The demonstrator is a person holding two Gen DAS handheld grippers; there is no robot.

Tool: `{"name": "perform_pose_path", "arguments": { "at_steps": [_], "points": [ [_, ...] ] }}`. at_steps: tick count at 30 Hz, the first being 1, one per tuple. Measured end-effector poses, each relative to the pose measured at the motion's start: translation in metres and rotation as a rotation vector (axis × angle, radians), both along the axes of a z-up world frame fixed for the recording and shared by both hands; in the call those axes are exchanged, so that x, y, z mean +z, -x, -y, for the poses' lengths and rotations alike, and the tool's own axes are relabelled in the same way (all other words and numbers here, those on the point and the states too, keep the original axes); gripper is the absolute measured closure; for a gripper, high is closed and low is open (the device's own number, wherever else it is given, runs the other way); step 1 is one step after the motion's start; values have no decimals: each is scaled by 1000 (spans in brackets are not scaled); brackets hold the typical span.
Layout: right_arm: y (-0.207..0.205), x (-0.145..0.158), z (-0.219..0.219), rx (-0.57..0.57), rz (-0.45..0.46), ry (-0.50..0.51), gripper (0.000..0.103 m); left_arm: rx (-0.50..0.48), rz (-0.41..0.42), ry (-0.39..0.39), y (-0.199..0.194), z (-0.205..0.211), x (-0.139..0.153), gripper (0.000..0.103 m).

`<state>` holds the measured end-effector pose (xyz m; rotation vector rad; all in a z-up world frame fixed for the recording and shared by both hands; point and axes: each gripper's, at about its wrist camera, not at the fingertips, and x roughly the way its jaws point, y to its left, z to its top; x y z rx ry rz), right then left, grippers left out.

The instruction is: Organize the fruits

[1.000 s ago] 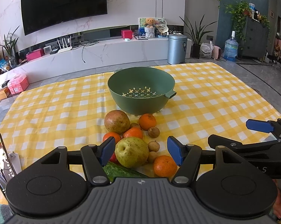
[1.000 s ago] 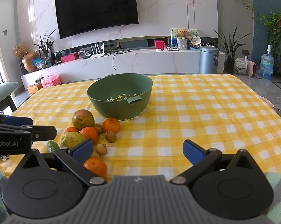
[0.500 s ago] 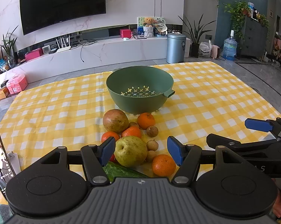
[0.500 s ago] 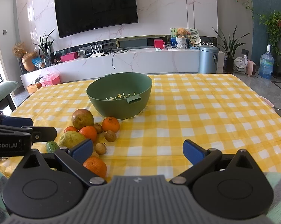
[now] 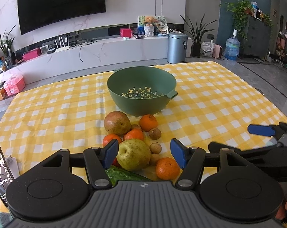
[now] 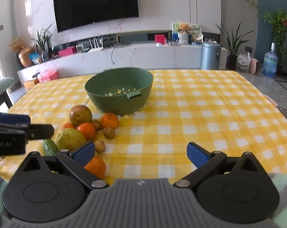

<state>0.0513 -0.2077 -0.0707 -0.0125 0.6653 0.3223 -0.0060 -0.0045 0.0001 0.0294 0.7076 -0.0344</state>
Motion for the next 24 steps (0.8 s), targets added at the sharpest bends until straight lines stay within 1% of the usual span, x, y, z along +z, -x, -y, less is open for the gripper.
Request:
{"name": "perform_pose_path", "arguments": {
  "at_steps": [3, 5, 10, 11, 12, 14, 15, 17, 19, 22, 24],
  "points": [
    [-4, 1, -7, 33, -19, -3, 4, 10, -4, 41, -9, -17, 2, 39],
    [-7, 1, -12, 54, -26, -15, 4, 8, -13, 69, -13, -24, 3, 41],
    [-20, 2, -26, 92, -52, -10, 6, 6, -41, 100, -28, -38, 4, 42],
    [-23, 2, -29, 98, -56, -12, 10, 4, -46, 106, -32, -40, 4, 42],
    [-27, 3, -31, 106, -64, -18, 11, -6, -54, 113, -34, -42, 3, 42],
    [-35, 2, -36, 115, -73, -21, 19, -34, -79, 126, -40, -45, 1, 42],
    [-38, 2, -39, 118, -77, -16, 21, -51, -97, 131, -43, -45, -2, 42],
    [-44, -1, -43, 121, -82, -10, 29, -77, -134, 133, -48, -47, -9, 41],
    [-48, -3, -44, 113, -90, -12, 34, -80, -161, 125, -53, -47, -17, 39],
    [-55, -6, -42, 98, -108, -28, 35, -97, -195, 92, -62, -45, -29, 33],
    [-58, -9, -42, 98, -117, -32, 35, -105, -207, 51, -67, -41, -36, 30]
  ]
}}
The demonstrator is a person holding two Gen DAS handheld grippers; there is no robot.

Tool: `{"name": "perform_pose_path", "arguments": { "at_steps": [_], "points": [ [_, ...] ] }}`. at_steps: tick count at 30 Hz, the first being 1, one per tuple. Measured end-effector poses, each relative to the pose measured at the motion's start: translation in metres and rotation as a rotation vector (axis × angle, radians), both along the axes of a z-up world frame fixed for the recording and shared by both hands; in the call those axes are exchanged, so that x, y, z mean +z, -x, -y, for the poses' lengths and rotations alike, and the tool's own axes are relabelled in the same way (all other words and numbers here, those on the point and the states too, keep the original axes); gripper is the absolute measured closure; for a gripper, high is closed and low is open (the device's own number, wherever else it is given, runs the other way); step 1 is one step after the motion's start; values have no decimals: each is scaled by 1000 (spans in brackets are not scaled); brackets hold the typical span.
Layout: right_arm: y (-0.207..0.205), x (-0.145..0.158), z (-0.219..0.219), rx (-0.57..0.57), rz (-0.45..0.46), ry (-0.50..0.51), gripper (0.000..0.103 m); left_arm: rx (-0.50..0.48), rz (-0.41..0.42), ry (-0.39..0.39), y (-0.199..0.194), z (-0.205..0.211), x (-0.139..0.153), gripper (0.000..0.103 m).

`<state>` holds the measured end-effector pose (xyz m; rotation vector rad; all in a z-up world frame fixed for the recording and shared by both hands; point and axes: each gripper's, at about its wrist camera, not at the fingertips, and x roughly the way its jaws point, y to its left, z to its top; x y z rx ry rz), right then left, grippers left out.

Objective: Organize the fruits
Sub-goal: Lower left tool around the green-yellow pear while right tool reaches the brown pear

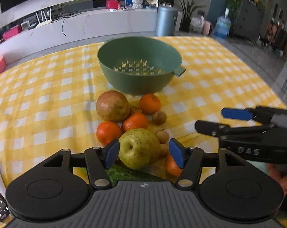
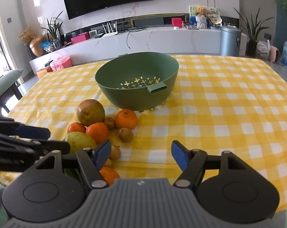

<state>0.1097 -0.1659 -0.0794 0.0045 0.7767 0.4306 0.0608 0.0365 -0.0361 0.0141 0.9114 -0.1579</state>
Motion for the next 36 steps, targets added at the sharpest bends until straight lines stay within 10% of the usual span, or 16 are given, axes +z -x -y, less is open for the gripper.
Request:
{"name": "perform_pose_path", "arguments": {
  "at_steps": [9, 36],
  "points": [
    [-13, -13, -2, -8, -51, -13, 35, -72, -9, -130, -11, 12, -27, 24],
    [-21, -20, -2, -39, -73, -28, 35, -36, 48, -66, -11, 9, -23, 28]
  ]
}}
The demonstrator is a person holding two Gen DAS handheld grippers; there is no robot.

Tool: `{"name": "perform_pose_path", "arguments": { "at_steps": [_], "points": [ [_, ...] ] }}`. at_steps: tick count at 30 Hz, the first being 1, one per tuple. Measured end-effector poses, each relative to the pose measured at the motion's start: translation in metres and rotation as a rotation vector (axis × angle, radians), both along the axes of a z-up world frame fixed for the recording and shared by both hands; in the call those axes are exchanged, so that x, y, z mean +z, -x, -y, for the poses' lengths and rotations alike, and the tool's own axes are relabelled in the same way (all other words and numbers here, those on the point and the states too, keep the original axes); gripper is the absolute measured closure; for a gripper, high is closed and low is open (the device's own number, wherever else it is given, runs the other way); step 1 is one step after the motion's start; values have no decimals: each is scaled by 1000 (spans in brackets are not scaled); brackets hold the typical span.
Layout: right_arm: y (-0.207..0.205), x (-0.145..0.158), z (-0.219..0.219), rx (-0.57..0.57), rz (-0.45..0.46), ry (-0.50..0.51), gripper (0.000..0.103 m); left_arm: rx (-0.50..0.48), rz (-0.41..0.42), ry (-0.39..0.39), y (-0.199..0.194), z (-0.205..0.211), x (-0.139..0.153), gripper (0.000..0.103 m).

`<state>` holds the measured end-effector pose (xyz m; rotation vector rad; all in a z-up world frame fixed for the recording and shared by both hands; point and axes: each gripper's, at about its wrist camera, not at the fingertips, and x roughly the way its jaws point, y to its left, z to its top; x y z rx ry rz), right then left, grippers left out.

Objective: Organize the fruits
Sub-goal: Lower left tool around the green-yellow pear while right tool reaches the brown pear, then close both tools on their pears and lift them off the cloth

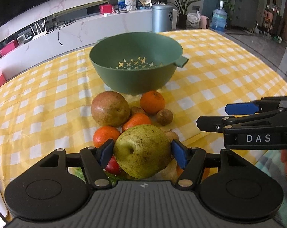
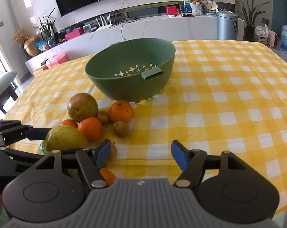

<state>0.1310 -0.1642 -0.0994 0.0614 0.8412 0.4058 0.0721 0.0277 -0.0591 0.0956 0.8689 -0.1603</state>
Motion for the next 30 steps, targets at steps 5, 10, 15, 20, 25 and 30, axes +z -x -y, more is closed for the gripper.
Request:
{"name": "perform_pose_path", "arguments": {
  "at_steps": [5, 10, 15, 20, 25, 30],
  "points": [
    [-2, 4, -3, 8, -3, 0, 35, 56, 32, 93, -1, -19, 19, 28],
    [-8, 12, -21, 85, 28, 13, 35, 124, 38, 110, -14, -36, 35, 28],
    [-19, 18, -54, 174, 65, 16, 35, 180, 26, 116, -32, -55, 42, 28],
    [-37, 14, -86, 218, 67, 26, 35, 227, 38, 123, -49, -78, 41, 28],
    [-51, 8, -108, 242, 66, 19, 36, 281, 32, 183, -57, -107, 27, 28],
    [-62, -2, -124, 273, 57, 3, 36, 334, 21, 208, -61, -124, 15, 28]
  ]
}}
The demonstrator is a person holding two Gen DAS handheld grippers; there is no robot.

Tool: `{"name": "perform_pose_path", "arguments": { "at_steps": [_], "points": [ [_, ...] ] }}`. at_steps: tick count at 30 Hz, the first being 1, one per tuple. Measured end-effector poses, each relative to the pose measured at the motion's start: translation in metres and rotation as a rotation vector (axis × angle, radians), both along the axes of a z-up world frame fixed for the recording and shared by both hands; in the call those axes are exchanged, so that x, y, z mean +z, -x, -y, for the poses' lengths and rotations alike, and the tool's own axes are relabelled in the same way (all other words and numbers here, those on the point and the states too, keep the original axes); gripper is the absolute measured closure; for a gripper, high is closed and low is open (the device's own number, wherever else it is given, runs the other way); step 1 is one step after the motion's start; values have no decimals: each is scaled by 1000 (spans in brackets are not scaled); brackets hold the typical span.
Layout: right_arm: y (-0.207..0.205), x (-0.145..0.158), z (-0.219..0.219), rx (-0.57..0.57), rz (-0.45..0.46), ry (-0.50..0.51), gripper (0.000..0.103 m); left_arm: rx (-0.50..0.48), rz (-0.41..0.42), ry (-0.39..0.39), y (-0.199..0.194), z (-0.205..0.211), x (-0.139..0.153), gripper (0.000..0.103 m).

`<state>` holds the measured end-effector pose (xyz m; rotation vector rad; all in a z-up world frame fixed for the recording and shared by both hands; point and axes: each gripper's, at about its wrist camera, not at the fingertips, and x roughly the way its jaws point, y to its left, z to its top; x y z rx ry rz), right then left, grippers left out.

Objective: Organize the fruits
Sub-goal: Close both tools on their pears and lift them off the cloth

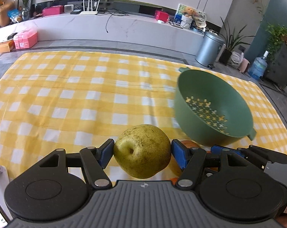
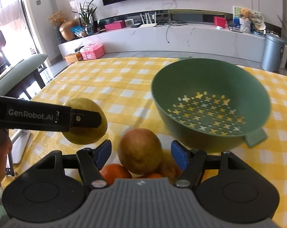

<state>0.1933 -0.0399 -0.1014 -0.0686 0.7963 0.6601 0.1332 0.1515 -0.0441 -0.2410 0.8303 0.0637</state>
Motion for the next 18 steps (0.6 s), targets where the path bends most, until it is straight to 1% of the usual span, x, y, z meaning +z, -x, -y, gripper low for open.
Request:
{"name": "perform_pose_path", "arguments": {
  "at_steps": [4, 8, 10, 11, 14, 18],
  "points": [
    [-10, -11, -8, -9, -17, 20, 36, -2, -5, 0, -4, -1, -5, 28],
    [-16, -18, -10, -10, -46, 2, 36, -10, -12, 10, -7, 1, -9, 28],
    [-16, -19, -13, 2, -43, -3, 39, -15, -16, 3, -8, 2, -11, 28],
    [-15, -19, -13, 11, -42, -8, 43, -16, -18, 1, -8, 2, -12, 28],
    [-13, -19, -15, 27, -27, 1, 43, -15, -24, -1, -8, 3, -13, 28],
    [-13, -19, -12, 21, -36, -11, 43, -9, -22, -1, -7, 4, -13, 28]
  ]
}}
